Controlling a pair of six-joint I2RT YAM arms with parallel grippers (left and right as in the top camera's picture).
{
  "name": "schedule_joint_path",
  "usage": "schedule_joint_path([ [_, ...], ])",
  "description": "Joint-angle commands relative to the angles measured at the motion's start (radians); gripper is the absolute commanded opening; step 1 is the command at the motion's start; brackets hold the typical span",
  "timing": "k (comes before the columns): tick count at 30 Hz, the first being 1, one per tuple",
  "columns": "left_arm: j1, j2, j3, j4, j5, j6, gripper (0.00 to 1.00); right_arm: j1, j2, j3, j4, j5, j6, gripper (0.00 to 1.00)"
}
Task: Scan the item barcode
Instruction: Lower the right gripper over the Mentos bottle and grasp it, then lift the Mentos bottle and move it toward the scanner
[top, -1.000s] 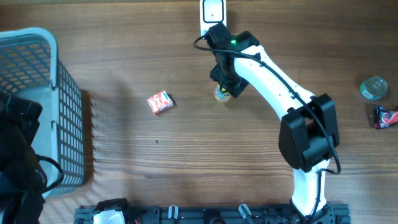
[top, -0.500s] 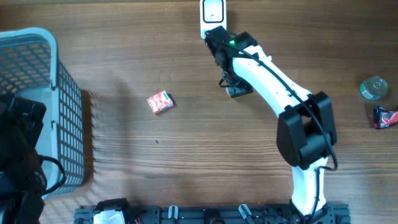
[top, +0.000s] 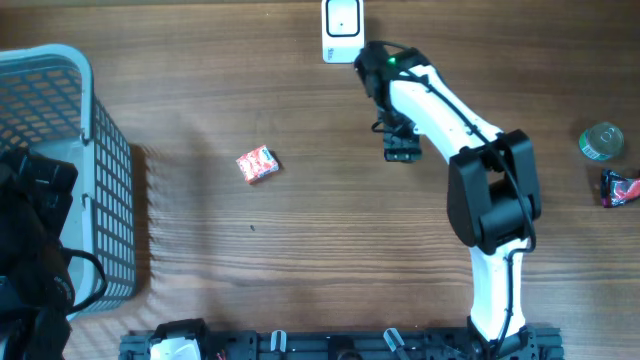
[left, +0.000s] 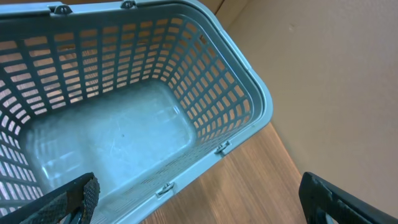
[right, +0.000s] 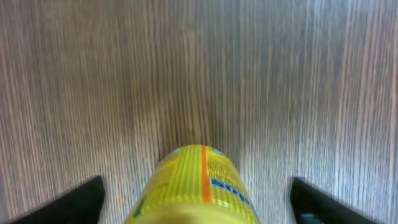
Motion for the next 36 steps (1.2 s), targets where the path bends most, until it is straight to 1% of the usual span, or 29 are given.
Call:
schedule_joint_path([
  [1, 0.006, -0.001, -0.006, 0.003, 0.001, -0.021, 1.00, 0.006, 0.013, 0.002, -0.008, 0.025, -0.042, 1.00],
  [5, 0.006, -0.001, -0.006, 0.003, 0.000, -0.021, 1.00, 0.006, 0.012, 0.002, -0.024, 0.024, -0.083, 1.00],
  [11, 0.006, -0.001, -0.006, 0.002, -0.004, -0.021, 1.00, 0.006, -0.006, 0.011, -0.036, 0.028, -0.246, 1.00],
  [14, 0.006, -0.001, -0.006, -0.001, -0.007, -0.021, 1.00, 0.006, -0.043, 0.011, -0.048, 0.029, -0.303, 1.00],
  [17, 0.006, -0.001, -0.006, -0.002, -0.007, -0.021, 1.00, 0.006, -0.109, 0.011, -0.048, 0.031, -0.417, 1.00],
  [20, 0.006, -0.001, -0.006, -0.005, -0.007, -0.021, 1.00, 0.006, -0.188, 0.012, -0.020, 0.019, -0.662, 1.00],
  [21, 0.006, -0.001, -0.006, -0.005, -0.007, -0.021, 1.00, 0.006, -0.206, 0.012, -0.017, 0.014, -0.716, 1.00],
  [22, 0.006, -0.001, -0.006, -0.005, -0.007, -0.021, 1.00, 0.006, -0.235, 0.012, -0.006, -0.005, -0.825, 1.00],
  [25, 0.006, -0.001, -0.006, -0.005, -0.007, -0.021, 1.00, 0.007, -0.306, 0.012, 0.035, -0.141, -1.223, 1.00],
  [26, 0.006, -0.001, -0.006, -0.005, -0.007, -0.020, 1.00, 0.007, -0.321, 0.012, 0.049, -0.206, -1.378, 1.00],
  [27, 0.006, -0.001, -0.006, -0.006, -0.007, -0.020, 1.00, 0.007, -0.334, 0.012, 0.053, -0.299, -1.571, 1.00],
  [28, 0.006, -0.001, -0.006, -0.009, -0.007, -0.020, 1.00, 0.007, -0.336, 0.012, 0.044, -0.376, -1.712, 1.00],
  [29, 0.006, -0.001, -0.006, -0.013, -0.007, -0.020, 1.00, 0.007, -0.336, 0.011, 0.014, -0.467, -1.884, 1.00],
  [30, 0.006, -0.001, -0.006, -0.018, -0.007, -0.020, 1.00, 0.007, -0.332, 0.011, -0.028, -0.505, -2.004, 1.00],
  [33, 0.006, -0.001, -0.006, -0.031, -0.007, -0.021, 1.00, 0.007, -0.331, 0.003, -0.132, -0.484, -2.228, 1.00],
  [36, 0.006, -0.001, -0.006, -0.031, -0.006, -0.021, 1.00, 0.007, -0.331, 0.002, -0.153, -0.449, -2.421, 1.00],
])
